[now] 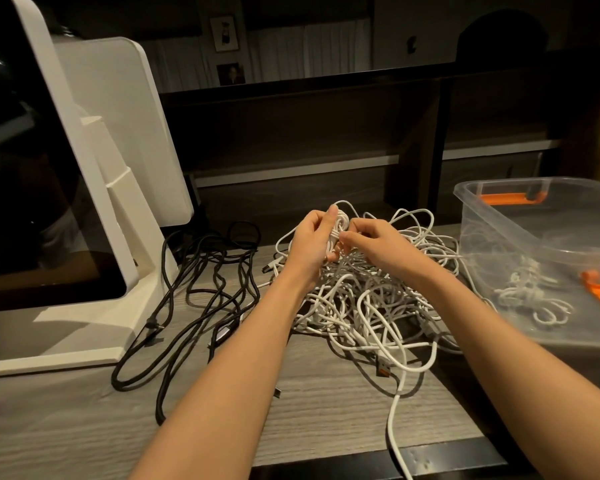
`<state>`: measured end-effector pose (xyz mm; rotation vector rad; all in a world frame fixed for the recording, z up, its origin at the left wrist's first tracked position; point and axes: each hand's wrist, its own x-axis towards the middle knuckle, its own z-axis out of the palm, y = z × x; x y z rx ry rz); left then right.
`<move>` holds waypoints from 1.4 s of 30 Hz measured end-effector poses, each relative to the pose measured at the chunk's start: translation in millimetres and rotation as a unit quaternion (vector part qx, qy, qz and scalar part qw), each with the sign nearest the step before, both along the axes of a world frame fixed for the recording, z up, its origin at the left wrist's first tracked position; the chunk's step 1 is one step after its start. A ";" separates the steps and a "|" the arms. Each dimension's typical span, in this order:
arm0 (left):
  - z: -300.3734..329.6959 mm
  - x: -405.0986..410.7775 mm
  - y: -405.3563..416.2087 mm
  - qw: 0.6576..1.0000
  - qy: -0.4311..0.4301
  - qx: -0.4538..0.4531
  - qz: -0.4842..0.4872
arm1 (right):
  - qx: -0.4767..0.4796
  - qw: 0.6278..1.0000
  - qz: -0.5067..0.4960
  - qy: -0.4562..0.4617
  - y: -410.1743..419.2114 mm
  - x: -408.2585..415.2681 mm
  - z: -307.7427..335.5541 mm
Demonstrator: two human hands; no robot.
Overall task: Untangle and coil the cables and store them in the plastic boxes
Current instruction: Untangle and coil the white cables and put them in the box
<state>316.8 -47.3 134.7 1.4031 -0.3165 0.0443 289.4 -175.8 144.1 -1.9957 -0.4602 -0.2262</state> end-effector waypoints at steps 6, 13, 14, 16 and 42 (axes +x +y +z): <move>-0.4 -5.6 -0.1 0.992 -0.088 0.063 0.072 | 0.039 0.999 -0.029 0.005 0.3 1.3 -2.2; 1.2 -7.8 -1.6 0.977 -0.170 0.111 0.070 | 0.098 0.993 -0.064 0.025 -1.3 2.7 -3.2; 1.6 -7.7 -1.3 0.974 -0.181 0.121 0.067 | 0.123 0.989 -0.078 0.028 -1.3 2.9 -3.3; 2.0 -7.9 1.1 0.969 -0.195 0.144 0.045 | 0.164 0.981 -0.098 0.029 -1.3 4.2 -4.0; 0.9 -4.6 12.2 0.982 -0.071 0.159 -0.074 | 0.295 0.945 -0.106 0.090 -3.2 6.2 -4.1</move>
